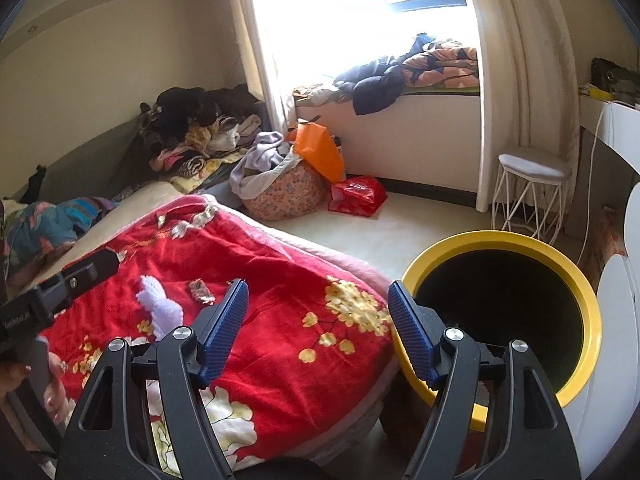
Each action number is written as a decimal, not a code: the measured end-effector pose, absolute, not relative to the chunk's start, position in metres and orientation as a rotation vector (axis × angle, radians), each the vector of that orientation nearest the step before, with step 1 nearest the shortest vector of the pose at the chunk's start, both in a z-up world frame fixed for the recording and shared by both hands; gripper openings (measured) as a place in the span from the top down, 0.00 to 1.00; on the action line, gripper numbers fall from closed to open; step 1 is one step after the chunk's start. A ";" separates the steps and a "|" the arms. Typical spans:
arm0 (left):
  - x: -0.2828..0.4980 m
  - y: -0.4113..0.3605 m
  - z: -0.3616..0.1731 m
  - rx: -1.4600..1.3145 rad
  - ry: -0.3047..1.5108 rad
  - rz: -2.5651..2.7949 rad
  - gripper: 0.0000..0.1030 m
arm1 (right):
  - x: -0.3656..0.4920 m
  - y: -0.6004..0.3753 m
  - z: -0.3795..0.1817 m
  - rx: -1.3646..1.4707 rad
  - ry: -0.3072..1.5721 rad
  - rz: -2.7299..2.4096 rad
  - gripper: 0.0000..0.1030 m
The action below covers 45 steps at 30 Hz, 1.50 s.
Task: Collect trash
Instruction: 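Grasp the small orange candy wrapper with the left tool while the right tool grasps the silver wrapper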
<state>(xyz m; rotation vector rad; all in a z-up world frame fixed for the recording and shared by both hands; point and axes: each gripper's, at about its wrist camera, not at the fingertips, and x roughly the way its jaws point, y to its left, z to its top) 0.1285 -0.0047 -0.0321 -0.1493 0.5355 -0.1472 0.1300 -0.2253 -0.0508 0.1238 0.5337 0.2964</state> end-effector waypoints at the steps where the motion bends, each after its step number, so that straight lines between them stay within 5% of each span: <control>1: 0.128 -0.001 -0.033 -0.148 0.536 -0.141 0.10 | 0.130 -0.223 -0.052 0.121 0.537 0.303 0.32; 9: 0.124 0.026 -0.043 -0.135 0.562 -0.103 0.10 | 0.132 -0.201 -0.059 0.086 0.567 0.351 0.33; 21: 0.115 0.061 -0.077 -0.144 0.674 -0.116 0.11 | 0.154 -0.153 -0.074 0.024 0.640 0.478 0.54; 26: 0.113 0.066 -0.098 -0.189 0.765 -0.164 0.23 | 0.167 -0.130 -0.082 -0.027 0.674 0.535 0.57; 28: 0.113 0.068 -0.105 -0.203 0.799 -0.181 0.35 | 0.171 -0.122 -0.086 -0.049 0.688 0.557 0.57; 45: 0.119 0.063 -0.147 -0.224 0.946 -0.225 0.68 | 0.206 -0.061 -0.119 -0.258 0.741 0.600 0.58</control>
